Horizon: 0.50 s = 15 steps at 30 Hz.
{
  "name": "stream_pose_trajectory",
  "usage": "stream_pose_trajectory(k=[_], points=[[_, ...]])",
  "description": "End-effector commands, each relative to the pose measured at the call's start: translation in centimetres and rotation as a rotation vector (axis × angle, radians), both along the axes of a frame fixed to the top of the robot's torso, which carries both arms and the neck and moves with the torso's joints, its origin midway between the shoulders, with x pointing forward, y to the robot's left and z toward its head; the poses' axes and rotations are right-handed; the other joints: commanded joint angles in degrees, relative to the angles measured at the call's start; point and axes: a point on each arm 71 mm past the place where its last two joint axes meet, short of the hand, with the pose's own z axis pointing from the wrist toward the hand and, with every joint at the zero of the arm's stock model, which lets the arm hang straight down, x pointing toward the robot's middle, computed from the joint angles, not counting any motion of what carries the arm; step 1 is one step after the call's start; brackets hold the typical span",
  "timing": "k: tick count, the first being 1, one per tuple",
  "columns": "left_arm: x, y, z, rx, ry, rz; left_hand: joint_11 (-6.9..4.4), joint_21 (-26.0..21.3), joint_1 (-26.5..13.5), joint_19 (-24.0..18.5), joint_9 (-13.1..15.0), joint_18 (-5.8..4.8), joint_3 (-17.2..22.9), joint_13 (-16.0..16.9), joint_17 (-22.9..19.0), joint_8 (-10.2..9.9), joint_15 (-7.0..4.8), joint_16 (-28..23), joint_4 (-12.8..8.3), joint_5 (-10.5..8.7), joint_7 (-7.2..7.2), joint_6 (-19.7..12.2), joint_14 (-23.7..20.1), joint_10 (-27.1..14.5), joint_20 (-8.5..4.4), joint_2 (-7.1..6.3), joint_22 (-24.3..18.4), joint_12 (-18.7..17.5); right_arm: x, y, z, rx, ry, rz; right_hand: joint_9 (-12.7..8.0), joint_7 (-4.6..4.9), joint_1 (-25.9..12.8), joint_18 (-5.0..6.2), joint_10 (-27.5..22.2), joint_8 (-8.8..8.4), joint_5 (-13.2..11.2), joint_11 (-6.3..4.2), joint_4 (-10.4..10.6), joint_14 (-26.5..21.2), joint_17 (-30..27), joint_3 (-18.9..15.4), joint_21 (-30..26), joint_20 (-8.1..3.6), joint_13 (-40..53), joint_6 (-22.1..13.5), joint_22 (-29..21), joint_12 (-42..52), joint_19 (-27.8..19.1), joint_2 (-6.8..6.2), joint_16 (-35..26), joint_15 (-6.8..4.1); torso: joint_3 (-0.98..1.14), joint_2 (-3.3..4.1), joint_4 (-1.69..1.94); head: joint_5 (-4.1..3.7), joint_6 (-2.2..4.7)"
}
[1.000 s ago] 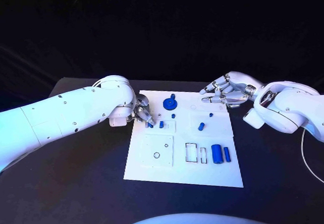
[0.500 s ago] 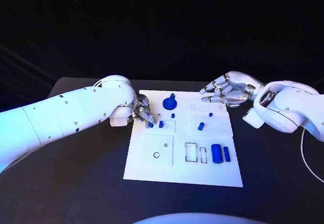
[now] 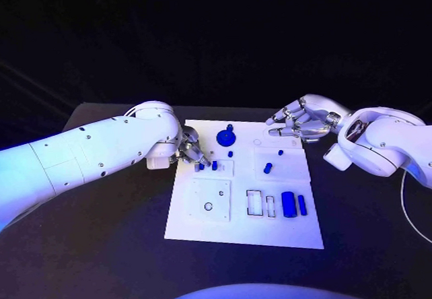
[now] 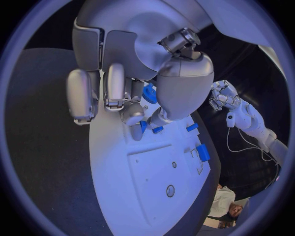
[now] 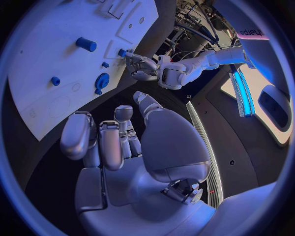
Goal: Assemble the parts on the task board
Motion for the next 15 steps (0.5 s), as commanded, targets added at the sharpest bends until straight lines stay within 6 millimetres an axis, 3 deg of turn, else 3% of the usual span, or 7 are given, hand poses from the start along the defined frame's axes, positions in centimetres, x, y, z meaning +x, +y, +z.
stream_pose_trajectory(k=[1, 15], points=[[-0.32, -0.06, -0.62, 0.009, 0.026, -0.008, 0.03, 0.2, 0.0, 1.7, -0.2, -0.22, -0.9, 0.1, 15.1, -0.2, -0.59, 0.1, 0.1, -0.07, 0.19, 0.2, 6.0, 0.5, -0.32, 0.15, 3.1, 0.1, -0.06, 0.11, -0.01, 0.004, 0.001, 0.015, -0.1, -0.12, 0.3, 0.02, 0.1, 0.29, 0.2, -0.19, 0.2, 2.9, 0.0, -0.2, -0.2, -0.08, -0.1, 0.1, 0.0, 0.3, -0.4, 0.43, -0.4, -0.15, -0.01, -0.02, 0.0, -0.05, -0.13], [-0.27, 0.46, -0.16, -0.025, -0.015, 0.019, -0.1, 0.1, 0.4, 1.7, -1.3, -0.23, -10.8, 0.4, 15.1, -0.6, -0.69, 0.1, 3.6, -0.14, 0.03, 0.7, 6.0, 0.6, -0.43, -0.33, 3.4, -0.1, 0.0, 0.16, -0.01, 0.008, -0.002, 0.018, -0.1, -0.12, 0.3, 0.04, -0.1, 0.3, 0.3, -0.19, 0.2, 2.9, -0.1, -0.2, -0.2, -0.08, -0.2, 0.1, -0.2, 0.1, -0.5, 0.37, -0.5, -0.15, -0.09, 0.03, -0.03, -0.33, -0.17]])
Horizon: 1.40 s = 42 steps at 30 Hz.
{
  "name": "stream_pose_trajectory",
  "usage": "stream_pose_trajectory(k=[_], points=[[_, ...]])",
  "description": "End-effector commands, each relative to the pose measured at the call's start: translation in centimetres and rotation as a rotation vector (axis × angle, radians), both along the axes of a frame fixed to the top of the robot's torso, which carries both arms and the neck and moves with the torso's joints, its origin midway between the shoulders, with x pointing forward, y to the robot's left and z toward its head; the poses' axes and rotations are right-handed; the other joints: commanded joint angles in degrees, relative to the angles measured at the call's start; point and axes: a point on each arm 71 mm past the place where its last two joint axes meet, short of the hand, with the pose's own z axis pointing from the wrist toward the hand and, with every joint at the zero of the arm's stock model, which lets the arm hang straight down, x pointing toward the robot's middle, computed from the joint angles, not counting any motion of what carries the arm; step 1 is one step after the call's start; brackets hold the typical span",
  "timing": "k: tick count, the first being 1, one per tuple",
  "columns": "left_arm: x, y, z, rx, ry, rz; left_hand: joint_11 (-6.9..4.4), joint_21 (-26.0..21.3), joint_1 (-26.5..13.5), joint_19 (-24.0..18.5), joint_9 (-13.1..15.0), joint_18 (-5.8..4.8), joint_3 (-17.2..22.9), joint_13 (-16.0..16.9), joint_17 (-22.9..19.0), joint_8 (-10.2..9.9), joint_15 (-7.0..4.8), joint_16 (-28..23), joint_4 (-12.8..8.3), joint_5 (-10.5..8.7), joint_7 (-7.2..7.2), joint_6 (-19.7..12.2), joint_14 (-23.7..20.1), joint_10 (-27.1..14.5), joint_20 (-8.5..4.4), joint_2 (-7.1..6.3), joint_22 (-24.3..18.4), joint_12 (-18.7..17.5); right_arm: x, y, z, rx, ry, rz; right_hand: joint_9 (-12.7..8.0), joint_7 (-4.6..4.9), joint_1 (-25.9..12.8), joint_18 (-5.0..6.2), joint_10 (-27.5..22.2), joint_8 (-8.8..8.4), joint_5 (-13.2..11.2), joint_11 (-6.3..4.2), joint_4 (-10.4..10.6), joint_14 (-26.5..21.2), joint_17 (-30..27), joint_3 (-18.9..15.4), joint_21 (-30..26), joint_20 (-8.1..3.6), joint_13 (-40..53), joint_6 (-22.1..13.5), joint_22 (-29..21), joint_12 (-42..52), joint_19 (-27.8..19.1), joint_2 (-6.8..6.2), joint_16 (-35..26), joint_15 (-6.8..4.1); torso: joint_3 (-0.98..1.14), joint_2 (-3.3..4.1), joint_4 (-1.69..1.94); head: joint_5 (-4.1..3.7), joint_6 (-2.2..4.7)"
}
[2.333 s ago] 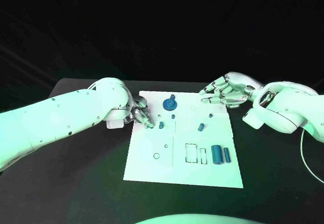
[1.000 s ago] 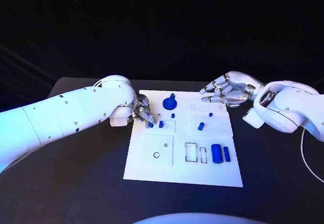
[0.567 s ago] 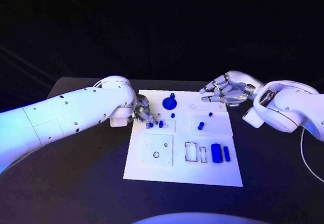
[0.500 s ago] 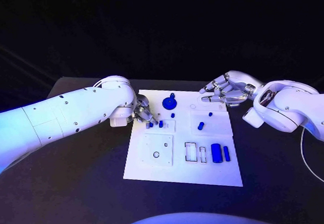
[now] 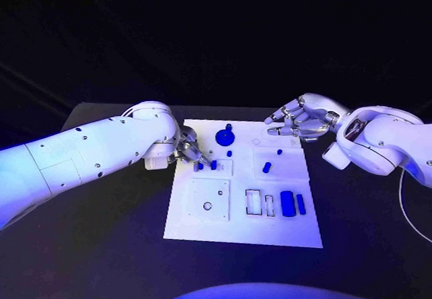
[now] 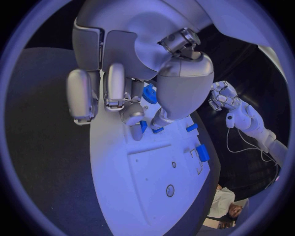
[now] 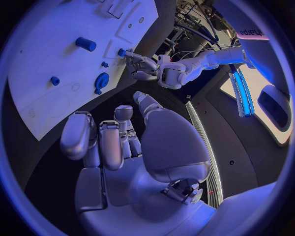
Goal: Assemble the parts on the task board
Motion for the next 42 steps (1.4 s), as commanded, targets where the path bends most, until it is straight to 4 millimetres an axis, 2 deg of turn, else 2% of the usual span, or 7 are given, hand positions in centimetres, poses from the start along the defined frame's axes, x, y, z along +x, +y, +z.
stream_pose_trajectory(k=[1, 21, 26, 28, 32, 36, 42], points=[[-0.1, 0.2, -0.1, -0.02, -0.017, 0.014, 0.01, 0.2, 0.7, 1.7, -0.2, -0.24, -1.8, 0.2, 15.1, 0.0, -0.29, 0.1, 0.7, -0.14, -0.07, 0.5, 6.0, 0.5, -0.44, -0.05, 3.4, -0.1, 0.0, 0.1, 0.0, 0.004, 0.001, 0.015, -0.1, -0.12, 0.3, 0.03, -0.1, 0.3, 0.3, -0.19, 0.2, 2.9, -0.1, -0.2, -0.2, -0.08, -0.1, 0.1, -0.1, 0.1, -0.5, 0.37, -0.3, -0.15, -0.08, 0.05, 0.01, -0.08, -0.05], [-0.1, 0.9, 3.0, -0.202, -0.162, 0.068, 0.02, -1.0, 2.5, 1.4, -0.7, 0.03, -7.3, -1.3, 15.1, -0.1, -0.36, 0.1, 2.7, 0.03, -0.03, 0.2, 6.0, -0.2, -0.54, 1.12, 2.4, -1.8, 0.0, 0.0, -0.1, 0.002, -0.001, 0.007, -0.1, -0.11, 0.4, 0.04, -0.1, 0.31, 0.4, -0.19, 0.2, 2.9, -0.1, -0.3, -0.3, -0.08, -0.1, 0.1, -0.1, 0.2, -0.5, 0.34, -0.3, -0.15, 0.07, -0.01, 0.03, -0.26, 0.27], [0.3, 0.8, 3.7, -0.301, -0.221, 0.084, 0.82, -6.6, 5.8, -0.8, -1.2, 1.31, -9.1, -9.1, 15.1, -0.8, 0.14, 0.1, 2.3, 0.29, 0.94, -2.4, 6.0, -5.2, -0.18, 2.06, -3.0, -9.0, 0.0, 0.0, -0.1, 0.001, 0.0, 0.007, -0.1, -0.11, 0.4, 0.04, -0.1, 0.31, 0.4, -0.19, 0.2, 2.9, -0.1, -0.3, -0.3, -0.08, -0.1, 0.1, -0.1, 0.2, -0.5, 0.34, -0.3, -0.15, 0.08, -0.04, 0.04, -0.29, 0.33], [0.5, 0.6, 4.0, -0.333, -0.252, 0.076, 1.54, -11.8, 8.3, -3.1, -1.5, 2.4, -9.4, -14.3, 12.0, -1.1, 0.69, -2.5, 1.6, 0.34, 1.74, -4.5, 4.9, -9.3, 0.2, 1.88, -8.0, -14.1, 0.0, 0.0, -0.1, 0.001, 0.0, 0.006, -0.1, -0.11, 0.4, 0.04, -0.1, 0.31, 0.4, -0.19, 0.2, 2.9, -0.1, -0.3, -0.3, -0.08, -0.1, 0.1, -0.1, 0.2, -0.5, 0.34, -0.3, -0.15, 0.09, -0.03, 0.05, -0.28, 0.37], [0.7, -0.7, 4.3, -0.425, -0.34, -0.007, 4.74, -37.1, 17.4, -15.6, -2.8, 6.5, -8.6, -19.2, -5.7, -2.8, 3.27, -20.1, -1.6, 0.39, 4.94, -11.1, -4.8, -19.1, 2.44, 0.89, -30.5, -20.9, 0.0, 0.0, -0.1, 0.002, -0.001, 0.006, -0.1, -0.11, 0.4, 0.04, -0.1, 0.31, 0.4, -0.19, 0.2, 2.9, -0.1, -0.3, -0.3, -0.08, -0.1, 0.1, -0.1, 0.2, -0.5, 0.34, -0.3, -0.15, 0.07, 0.01, 0.12, -0.38, 0.53], [0.6, -2.2, 4.0, -0.485, -0.414, -0.13, 7.94, -46.3, 27.5, -22.0, -6.4, 6.75, -5.0, -26.5, -25.2, -6.2, 6.56, -42.5, -6.0, 0.21, 7.85, -14.9, -21.0, -27.2, 4.62, -0.44, -36.3, -30.3, 0.0, 0.1, -0.1, 0.003, -0.002, 0.007, -0.1, -0.12, 0.4, 0.05, 0.0, 0.33, 0.5, -0.2, 0.2, 2.9, -0.1, -0.2, -0.3, -0.09, -0.1, 0.1, -0.2, 0.2, -0.5, 0.4, -0.3, -0.16, -0.01, 0.03, 0.04, -0.6, 0.74], [0.1, -4.0, 3.1, -0.509, -0.512, -0.292, 8.5, -49.3, 33.1, -22.5, -13.2, 7.15, -1.6, -36.4, -30.9, -12.3, 6.67, -47.0, -9.6, 0.27, 7.34, -13.9, -21.9, -26.2, 5.86, -2.85, -38.3, -38.5, 0.0, 0.2, -0.1, 0.005, -0.004, 0.007, -0.1, -0.12, 0.5, 0.04, 0.0, 0.34, 0.5, -0.21, 0.2, 2.9, -0.1, -0.2, -0.3, -0.09, -0.1, 0.1, -0.1, 0.2, -0.5, 0.43, -0.3, -0.16, 0.04, 0.04, -0.03, -1.0, 1.0]])
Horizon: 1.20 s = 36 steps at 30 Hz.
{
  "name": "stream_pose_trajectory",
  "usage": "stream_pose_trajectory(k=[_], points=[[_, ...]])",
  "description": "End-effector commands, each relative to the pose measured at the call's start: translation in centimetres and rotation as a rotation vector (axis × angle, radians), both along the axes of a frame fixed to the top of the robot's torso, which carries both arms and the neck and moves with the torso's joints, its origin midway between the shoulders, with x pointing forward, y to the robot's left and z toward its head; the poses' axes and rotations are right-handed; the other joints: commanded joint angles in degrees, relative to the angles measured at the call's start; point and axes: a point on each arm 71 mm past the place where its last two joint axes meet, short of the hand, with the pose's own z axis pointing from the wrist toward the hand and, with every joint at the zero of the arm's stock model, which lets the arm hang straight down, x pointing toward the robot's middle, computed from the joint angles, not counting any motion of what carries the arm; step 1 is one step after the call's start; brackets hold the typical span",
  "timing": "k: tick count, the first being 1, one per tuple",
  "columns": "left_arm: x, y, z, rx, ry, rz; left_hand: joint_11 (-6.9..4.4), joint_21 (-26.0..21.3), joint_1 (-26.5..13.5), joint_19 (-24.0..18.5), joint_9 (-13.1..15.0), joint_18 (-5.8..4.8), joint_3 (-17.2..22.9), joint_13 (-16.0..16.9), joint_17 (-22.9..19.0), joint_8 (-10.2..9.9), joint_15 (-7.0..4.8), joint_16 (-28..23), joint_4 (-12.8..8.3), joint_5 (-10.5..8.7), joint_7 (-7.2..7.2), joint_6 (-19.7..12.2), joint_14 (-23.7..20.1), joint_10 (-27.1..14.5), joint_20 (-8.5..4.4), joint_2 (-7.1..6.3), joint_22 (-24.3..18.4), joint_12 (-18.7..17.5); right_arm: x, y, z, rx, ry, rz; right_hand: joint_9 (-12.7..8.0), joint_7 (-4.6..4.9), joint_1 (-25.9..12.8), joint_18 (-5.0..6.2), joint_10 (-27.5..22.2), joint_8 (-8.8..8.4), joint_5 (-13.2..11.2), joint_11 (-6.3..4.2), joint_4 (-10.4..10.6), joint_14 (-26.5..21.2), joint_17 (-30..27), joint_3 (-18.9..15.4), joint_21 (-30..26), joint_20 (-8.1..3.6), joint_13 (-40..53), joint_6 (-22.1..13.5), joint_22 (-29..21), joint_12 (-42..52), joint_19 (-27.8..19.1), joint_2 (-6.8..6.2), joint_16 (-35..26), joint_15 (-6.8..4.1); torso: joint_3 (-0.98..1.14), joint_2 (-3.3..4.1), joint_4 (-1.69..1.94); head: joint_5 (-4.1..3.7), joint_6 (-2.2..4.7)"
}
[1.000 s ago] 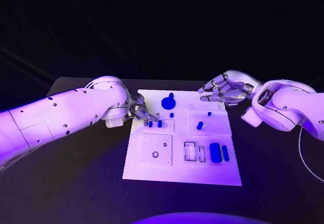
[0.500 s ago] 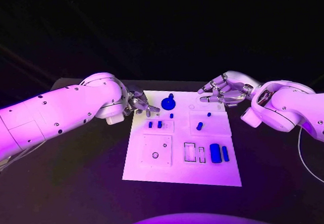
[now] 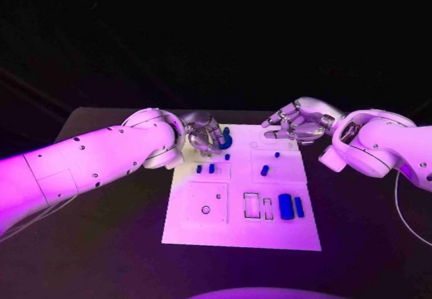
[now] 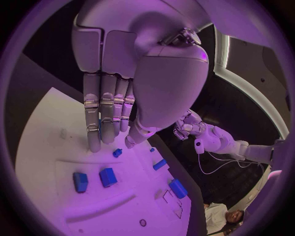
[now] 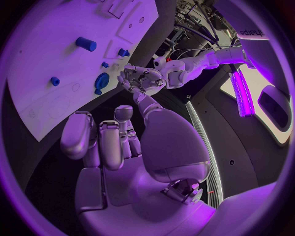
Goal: Assemble the parts on the task board
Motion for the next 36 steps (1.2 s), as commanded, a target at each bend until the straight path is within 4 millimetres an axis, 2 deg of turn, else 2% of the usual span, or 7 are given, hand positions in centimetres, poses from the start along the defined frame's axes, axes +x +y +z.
stream_pose_trajectory(k=[1, 7, 10, 14, 18, 25, 36], points=[[-0.4, -1.5, 0.6, -0.041, -0.203, -0.163, -0.11, -0.3, 1.3, 0.6, -3.2, 0.96, 1.0, -4.4, -2.4, -2.9, 0.0, -1.1, -1.3, 0.08, -0.76, 1.4, 1.1, 1.8, -0.01, -0.74, -0.2, -3.1, 0.0, 0.1, 0.0, 0.004, -0.005, 0.008, -0.1, -0.12, 0.2, 0.04, 0.0, 0.34, 0.2, -0.21, 0.2, 2.9, 0.0, -0.2, -0.3, 0.12, 0.0, 0.1, 0.0, 0.2, -0.3, 0.22, -0.3, -0.16, 0.01, 0.01, -0.05, -0.34, 0.15], [-0.1, -2.1, -0.5, 0.03, -0.264, -0.189, -0.31, 1.8, -0.2, 6.4, -6.5, 1.16, 0.1, -9.3, -2.0, -5.9, -0.57, 3.8, -1.5, -0.91, -1.03, 4.1, 8.1, 3.1, -0.53, -1.2, 0.3, -6.3, -0.1, 0.2, 0.0, 0.004, -0.005, 0.009, -0.1, -0.12, 0.2, 0.04, 0.0, 0.34, 0.2, -0.21, 0.2, 2.9, 0.0, -0.2, -0.3, 0.12, 0.0, 0.1, 0.0, 0.2, -0.3, 0.22, -0.3, -0.16, 0.01, -0.04, 0.02, -0.6, 0.4], [0.1, -2.3, -1.1, 0.075, -0.269, -0.188, -0.54, 3.5, -1.0, 9.9, -7.9, 1.12, 0.0, -11.2, 8.3, -7.1, -0.78, 15.9, -1.1, -0.9, -1.19, 5.6, 14.3, 4.3, -0.73, -1.24, 1.1, -7.0, -0.1, 0.2, 0.0, 0.005, -0.004, 0.01, -0.1, -0.12, 0.2, 0.04, 0.0, 0.34, 0.2, -0.21, 0.2, 2.9, 0.0, -0.2, -0.3, 0.12, 0.0, 0.1, 0.0, 0.2, -0.3, 0.22, -0.3, -0.16, 0.02, -0.01, 0.06, -0.64, 0.48], [0.1, -2.7, -2.0, 0.137, -0.246, -0.206, -0.75, 6.2, -0.7, 12.5, -8.8, 0.88, 0.6, -13.2, 15.1, -7.3, -1.04, 23.8, -1.5, -0.91, -1.62, 8.7, 17.6, 4.9, -0.99, -1.27, 3.2, -8.0, -0.1, 0.2, 0.0, 0.005, -0.003, 0.01, -0.1, -0.12, 0.2, 0.04, 0.0, 0.34, 0.2, -0.21, 0.2, 2.9, 0.0, -0.2, -0.3, 0.12, 0.0, 0.1, 0.0, 0.2, -0.3, 0.22, -0.3, -0.16, -0.01, 0.01, -0.01, -0.68, 0.5], [0.2, -3.1, -2.6, 0.179, -0.235, -0.213, -1.32, 18.4, -1.2, 17.6, -9.9, -1.09, 1.7, -15.1, 22.1, -8.3, -1.55, 31.2, -1.7, -0.86, -2.07, 10.6, 21.3, 7.4, -1.52, -1.54, 14.3, -8.7, -0.1, 0.2, 0.0, 0.005, -0.003, 0.012, -0.1, -0.12, 0.3, 0.02, 0.1, 0.36, 0.3, -0.21, 0.2, 2.9, 0.2, -0.1, -0.2, 0.12, 0.2, 0.1, 0.1, 0.4, -0.2, 0.32, -0.2, -0.17, 0.04, -0.04, 0.01, -0.6, 0.48], [0.3, -3.4, -3.0, 0.222, -0.22, -0.211, -1.68, 26.6, -1.9, 20.5, -10.6, -2.46, 2.5, -16.6, 24.3, -9.2, -1.87, 33.8, -1.8, -0.89, -2.24, 11.9, 22.9, 9.0, -1.87, -1.79, 21.8, -9.6, -0.1, 0.2, 0.0, 0.006, -0.003, 0.013, -0.1, -0.12, 0.3, 0.02, 0.1, 0.36, 0.3, -0.21, 0.2, 2.9, 0.2, -0.1, -0.2, 0.12, 0.2, 0.1, 0.1, 0.4, -0.2, 0.32, -0.2, -0.17, -0.01, -0.03, 0.02, -0.61, 0.48], [0.7, -4.0, -3.2, 0.239, -0.23, -0.2, -2.12, 31.3, -2.1, 21.9, -11.0, -3.27, 3.4, -17.4, 24.7, -9.4, -2.3, 34.7, -2.0, -0.86, -2.51, 13.4, 23.8, 10.9, -2.23, -1.45, 26.2, -9.9, -0.1, 0.3, 0.0, 0.007, -0.003, 0.015, -0.1, -0.12, 0.4, 0.02, 0.1, 0.37, 0.3, -0.22, 0.2, 3.0, 0.2, 0.0, -0.2, 0.12, 0.1, 0.1, 0.1, 0.4, -0.2, 0.37, -0.2, -0.17, -0.05, -0.06, 0.07, -0.59, 0.51]])
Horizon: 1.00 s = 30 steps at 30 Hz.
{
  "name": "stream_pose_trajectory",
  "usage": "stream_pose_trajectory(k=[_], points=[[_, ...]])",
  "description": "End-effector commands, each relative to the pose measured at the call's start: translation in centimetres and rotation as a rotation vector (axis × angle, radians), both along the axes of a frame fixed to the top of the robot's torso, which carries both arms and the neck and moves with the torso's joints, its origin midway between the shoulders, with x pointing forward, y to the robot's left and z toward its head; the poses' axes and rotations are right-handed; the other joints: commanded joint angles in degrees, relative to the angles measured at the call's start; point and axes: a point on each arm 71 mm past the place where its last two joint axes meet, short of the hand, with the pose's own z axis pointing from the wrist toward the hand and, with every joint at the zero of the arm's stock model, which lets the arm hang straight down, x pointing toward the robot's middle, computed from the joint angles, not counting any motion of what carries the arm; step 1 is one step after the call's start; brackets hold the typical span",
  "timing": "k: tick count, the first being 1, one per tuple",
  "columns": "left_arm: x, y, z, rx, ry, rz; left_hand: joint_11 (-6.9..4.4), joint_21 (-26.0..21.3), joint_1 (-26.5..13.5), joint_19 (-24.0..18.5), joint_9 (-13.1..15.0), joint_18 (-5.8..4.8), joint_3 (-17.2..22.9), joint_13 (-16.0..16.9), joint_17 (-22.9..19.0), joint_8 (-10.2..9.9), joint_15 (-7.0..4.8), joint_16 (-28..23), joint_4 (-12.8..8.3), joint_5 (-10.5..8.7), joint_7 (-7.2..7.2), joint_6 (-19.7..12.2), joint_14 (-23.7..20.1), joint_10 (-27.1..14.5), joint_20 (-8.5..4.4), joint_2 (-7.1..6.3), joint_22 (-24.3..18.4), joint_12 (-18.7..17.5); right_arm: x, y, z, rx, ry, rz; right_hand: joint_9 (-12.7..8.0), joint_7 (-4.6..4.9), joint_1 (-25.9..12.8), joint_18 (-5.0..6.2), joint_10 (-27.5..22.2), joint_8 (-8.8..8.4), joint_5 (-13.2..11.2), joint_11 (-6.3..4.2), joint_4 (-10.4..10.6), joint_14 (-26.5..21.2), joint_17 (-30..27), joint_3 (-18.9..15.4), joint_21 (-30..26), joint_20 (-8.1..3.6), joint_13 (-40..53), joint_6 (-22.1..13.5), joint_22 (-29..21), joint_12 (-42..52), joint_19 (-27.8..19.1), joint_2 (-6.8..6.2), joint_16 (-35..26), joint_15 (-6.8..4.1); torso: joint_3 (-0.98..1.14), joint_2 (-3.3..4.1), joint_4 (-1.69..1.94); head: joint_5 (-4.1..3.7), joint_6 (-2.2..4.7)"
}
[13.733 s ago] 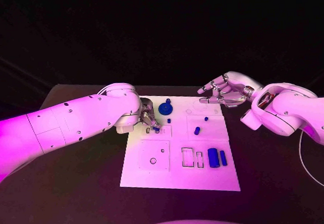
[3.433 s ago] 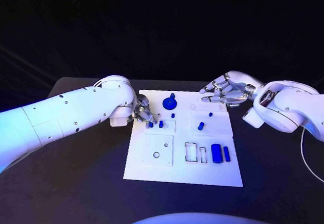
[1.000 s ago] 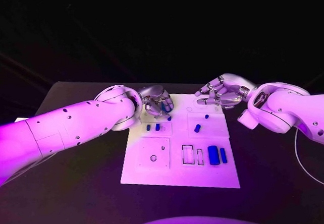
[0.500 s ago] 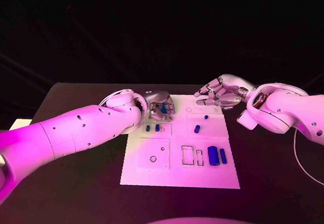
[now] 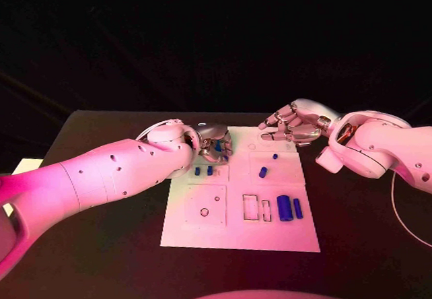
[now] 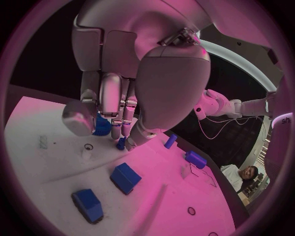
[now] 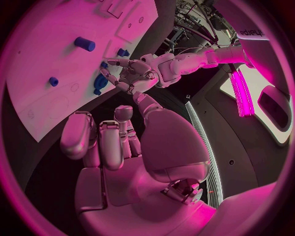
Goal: Assemble the parts on the task board
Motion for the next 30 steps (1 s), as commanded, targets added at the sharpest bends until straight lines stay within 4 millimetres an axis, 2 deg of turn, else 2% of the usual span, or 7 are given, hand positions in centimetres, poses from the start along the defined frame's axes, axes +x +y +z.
stream_pose_trajectory(k=[1, 12, 15, 25, 30], points=[[0.11, -0.21, -0.15, 0.031, -0.005, 0.006, -0.03, 0.6, -0.4, 0.4, -0.1, -1.08, 0.5, -0.1, 0.1, -0.3, -0.34, 0.4, -0.1, -0.19, 0.02, 0.4, 1.5, 0.5, -0.03, 0.28, 0.5, -0.4, -0.06, 0.17, 0.01, 0.004, -0.002, 0.012, -0.1, -0.12, 0.4, 0.02, 0.1, 0.37, 0.3, -0.22, 0.2, 3.0, 0.1, 0.0, -0.2, 0.11, 0.0, 0.1, 0.0, 0.2, -0.2, 0.38, -0.2, -0.17, -0.03, 0.01, -0.05, 0.13, 0.06], [0.55, -0.57, -0.46, 0.051, 0.006, 0.029, -0.24, 3.2, 0.0, 1.0, -0.4, -1.58, 1.8, -0.5, 0.0, -0.6, -0.52, 0.6, -0.6, -0.19, 0.15, 1.2, 1.9, 2.0, -0.2, 0.85, 3.1, -0.5, -0.07, 0.23, -0.01, 0.004, 0.0, 0.016, -0.1, -0.12, 0.4, 0.02, 0.1, 0.37, 0.3, -0.22, 0.2, 3.0, 0.1, 0.0, -0.2, 0.11, 0.0, 0.1, 0.0, 0.2, -0.2, 0.38, -0.2, -0.17, -0.01, 0.02, -0.1, 0.12, 0.01], [0.54, -0.63, -0.59, 0.062, 0.019, 0.031, -0.51, 5.2, 0.2, 1.5, -0.5, -1.94, 2.2, -0.3, 0.0, -0.8, -0.72, 0.7, -1.0, -0.22, 0.16, 1.4, 1.9, 3.1, -0.34, 0.86, 5.0, -0.1, -0.07, 0.23, -0.02, 0.003, 0.001, 0.017, -0.1, -0.12, 0.4, 0.02, 0.1, 0.37, 0.3, -0.22, 0.2, 3.0, 0.1, 0.0, -0.2, 0.11, 0.0, 0.1, 0.0, 0.2, -0.2, 0.38, -0.2, -0.17, -0.01, 0.02, -0.04, 0.07, -0.12], [0.54, -0.46, -0.85, 0.088, 0.043, 0.042, -0.47, 5.5, 0.2, 1.5, -0.5, -2.01, 2.4, -0.3, 0.2, -0.9, -0.73, 0.8, -1.1, -0.22, 0.21, 1.4, 2.0, 3.1, -0.38, 0.87, 5.4, -0.2, -0.08, 0.21, -0.03, 0.002, 0.003, 0.019, -0.1, -0.12, 0.5, 0.02, 0.2, 0.38, 0.3, -0.22, 0.1, 2.9, 0.0, 0.0, -0.2, 0.11, 0.2, 0.1, 0.0, 0.3, -0.2, 0.4, -0.2, -0.17, -0.04, 0.01, 0.01, -0.01, -0.2], [0.52, -0.49, -0.82, 0.087, 0.04, 0.045, -0.8, 6.4, 1.0, 1.6, -0.5, -2.15, 3.5, 0.2, 0.4, -0.6, -1.0, 1.1, -2.0, -0.2, 0.1, 2.7, 2.1, 4.6, -0.56, 1.68, 6.3, 0.7, -0.1, 0.22, -0.03, 0.002, 0.004, 0.02, -0.1, -0.12, 0.5, 0.03, 0.2, 0.4, 0.3, -0.22, 0.1, 2.9, 0.0, 0.1, -0.2, 0.1, 0.2, 0.1, 0.0, 0.4, -0.2, 0.41, -0.2, -0.17, -0.05, 0.02, -0.02, 0.04, -0.26]])
